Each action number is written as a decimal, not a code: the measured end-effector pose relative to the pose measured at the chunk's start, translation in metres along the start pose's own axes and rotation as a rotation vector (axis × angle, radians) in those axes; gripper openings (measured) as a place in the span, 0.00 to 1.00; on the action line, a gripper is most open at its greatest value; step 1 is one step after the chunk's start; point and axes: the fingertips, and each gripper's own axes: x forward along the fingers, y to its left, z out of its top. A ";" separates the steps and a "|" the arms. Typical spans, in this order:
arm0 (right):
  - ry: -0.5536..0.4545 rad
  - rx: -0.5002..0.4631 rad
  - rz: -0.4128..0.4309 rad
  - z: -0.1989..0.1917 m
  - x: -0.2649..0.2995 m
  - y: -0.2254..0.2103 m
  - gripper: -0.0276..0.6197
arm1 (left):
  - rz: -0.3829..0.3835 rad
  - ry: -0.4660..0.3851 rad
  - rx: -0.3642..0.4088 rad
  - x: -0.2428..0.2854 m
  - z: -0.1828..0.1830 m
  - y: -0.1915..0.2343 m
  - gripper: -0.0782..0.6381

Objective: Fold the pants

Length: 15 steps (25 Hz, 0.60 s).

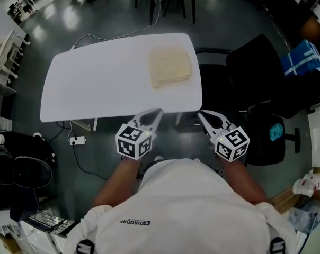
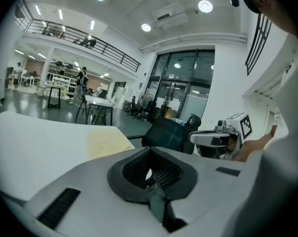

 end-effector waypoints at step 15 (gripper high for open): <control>-0.051 0.000 0.053 0.007 -0.059 -0.043 0.07 | 0.017 -0.066 -0.016 0.038 0.023 -0.072 0.15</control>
